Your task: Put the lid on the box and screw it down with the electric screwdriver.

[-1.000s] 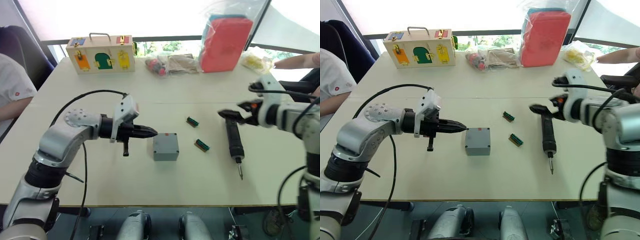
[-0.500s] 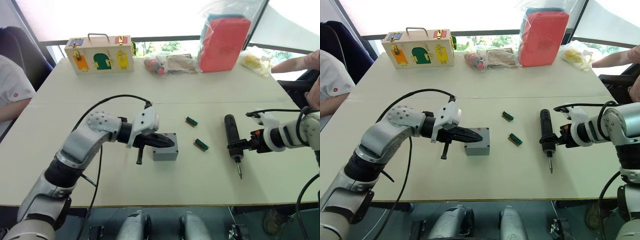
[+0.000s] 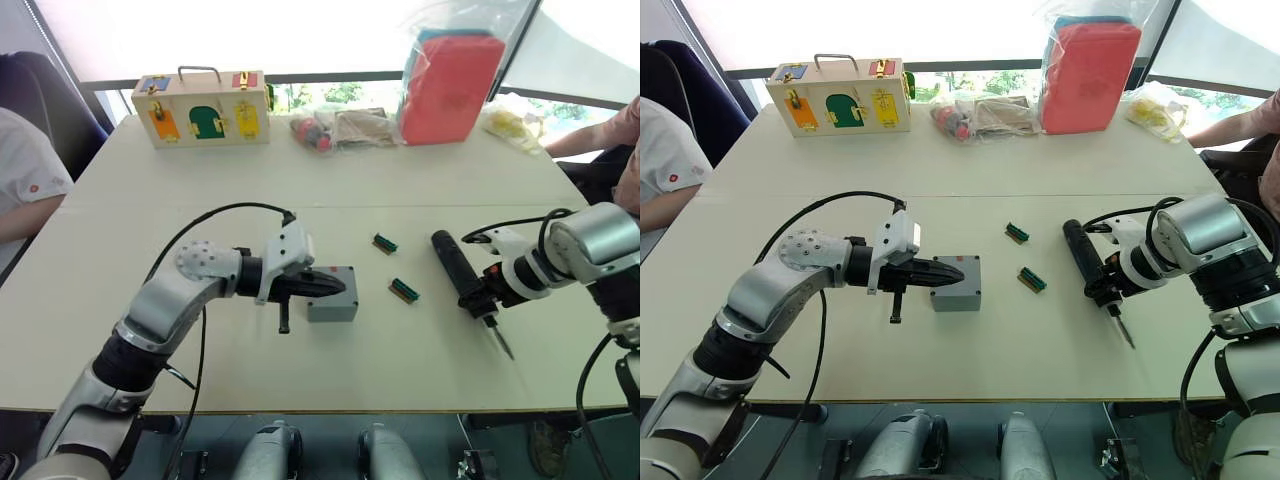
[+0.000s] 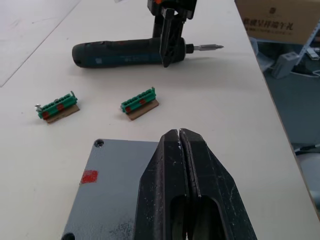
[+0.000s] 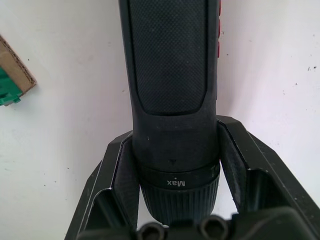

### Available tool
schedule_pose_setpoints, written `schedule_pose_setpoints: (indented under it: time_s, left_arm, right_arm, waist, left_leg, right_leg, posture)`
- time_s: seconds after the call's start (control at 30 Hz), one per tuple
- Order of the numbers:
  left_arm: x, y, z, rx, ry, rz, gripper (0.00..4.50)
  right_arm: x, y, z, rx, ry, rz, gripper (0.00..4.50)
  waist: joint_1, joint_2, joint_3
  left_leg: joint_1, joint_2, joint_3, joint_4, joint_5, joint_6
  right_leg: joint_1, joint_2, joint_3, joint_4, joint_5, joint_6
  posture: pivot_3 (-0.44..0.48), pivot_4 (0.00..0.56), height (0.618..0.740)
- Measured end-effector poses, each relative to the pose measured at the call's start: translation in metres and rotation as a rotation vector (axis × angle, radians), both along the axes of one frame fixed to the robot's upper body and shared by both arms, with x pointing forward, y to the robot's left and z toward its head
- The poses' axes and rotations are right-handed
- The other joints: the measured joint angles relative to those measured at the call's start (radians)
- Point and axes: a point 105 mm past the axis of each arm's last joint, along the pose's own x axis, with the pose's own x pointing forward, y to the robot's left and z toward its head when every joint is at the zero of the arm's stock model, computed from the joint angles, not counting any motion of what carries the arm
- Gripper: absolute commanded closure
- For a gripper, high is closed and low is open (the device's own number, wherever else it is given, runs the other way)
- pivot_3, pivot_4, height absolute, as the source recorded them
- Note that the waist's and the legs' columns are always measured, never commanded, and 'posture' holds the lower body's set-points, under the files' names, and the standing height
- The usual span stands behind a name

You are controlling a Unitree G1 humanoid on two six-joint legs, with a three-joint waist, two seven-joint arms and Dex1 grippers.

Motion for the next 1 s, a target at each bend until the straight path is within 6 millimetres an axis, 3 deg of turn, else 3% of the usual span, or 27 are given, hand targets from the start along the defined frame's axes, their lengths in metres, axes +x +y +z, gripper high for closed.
schedule_pose_setpoints:
  time_s: [0.17,0.33,0.4,0.5,0.63,0.77,0.87,1.0]
  left_arm:
    - [0.004,0.008,0.0,0.02,-0.006,0.026,4.5]
    - [0.016,0.02,0.002,0.046,0.003,0.064,4.5]
    - [0.02,0.023,0.007,0.031,0.006,0.07,4.5]
    - [0.022,0.025,0.01,0.026,0.019,0.059,4.5]
    - [0.029,0.033,0.0,0.056,0.068,0.081,4.5]
    - [0.027,0.032,-0.008,0.081,0.097,0.058,4.5]
    - [0.027,0.028,-0.011,0.087,0.105,0.044,4.5]
    - [0.026,0.021,-0.017,0.111,0.106,0.031,4.5]
  right_arm:
    - [0.041,-0.023,0.017,0.014,-0.166,-0.155,2.66]
    - [0.078,-0.03,0.095,0.165,-0.568,-0.242,2.66]
    - [0.091,-0.016,0.123,0.255,-0.826,-0.203,2.66]
    - [0.091,0.012,0.151,0.47,-1.123,-0.185,2.66]
    - [0.046,0.073,0.177,0.782,-1.368,-0.014,2.66]
    - [0.009,0.126,0.171,0.859,-1.384,0.204,2.66]
    - [-0.007,0.163,0.132,0.877,-1.27,0.328,2.66]
    - [-0.008,0.18,0.09,0.816,-1.203,0.383,2.66]
  waist:
    - [-0.002,0.003,0.002]
    - [0.002,0.006,0.003]
    - [-0.001,0.005,0.003]
    - [-0.004,0.006,0.003]
    - [-0.001,0.006,0.003]
    - [0.002,0.005,0.003]
    - [0.002,0.004,0.003]
    - [0.0,0.004,0.003]
  left_leg:
    - [-0.001,-0.001,0.002,0.0,0.0,0.0]
    - [-0.008,0.001,0.001,-0.003,0.005,-0.009]
    - [-0.012,0.002,0.002,-0.002,0.006,-0.009]
    - [-0.013,0.002,0.003,-0.001,0.007,-0.011]
    - [-0.013,0.002,0.001,0.001,0.008,-0.012]
    - [-0.013,0.001,0.0,0.003,0.004,-0.005]
    - [-0.013,0.0,0.0,0.004,0.004,-0.004]
    - [-0.013,0.0,0.0,0.004,0.004,-0.004]
  right_leg:
    - [-0.002,0.0,0.001,0.0,0.0,-0.001]
    - [-0.01,0.004,0.001,0.001,0.001,0.0]
    - [-0.015,0.005,0.001,0.002,0.001,0.0]
    - [-0.017,0.006,0.001,0.005,0.001,0.001]
    - [-0.018,0.008,0.001,0.014,0.001,0.001]
    - [-0.017,0.007,0.001,0.015,0.001,0.001]
    - [-0.016,0.007,0.001,0.015,0.001,0.001]
    - [-0.017,0.008,0.001,0.015,0.0,0.001]
  posture:
    - [0.0,0.15,0.74]
    - [0.0,0.15,0.74]
    - [0.0,0.15,0.74]
    - [0.0,0.15,0.74]
    - [0.0,0.15,0.74]
    - [0.0,0.15,0.74]
    - [0.0,0.15,0.74]
    - [0.0,0.15,0.74]
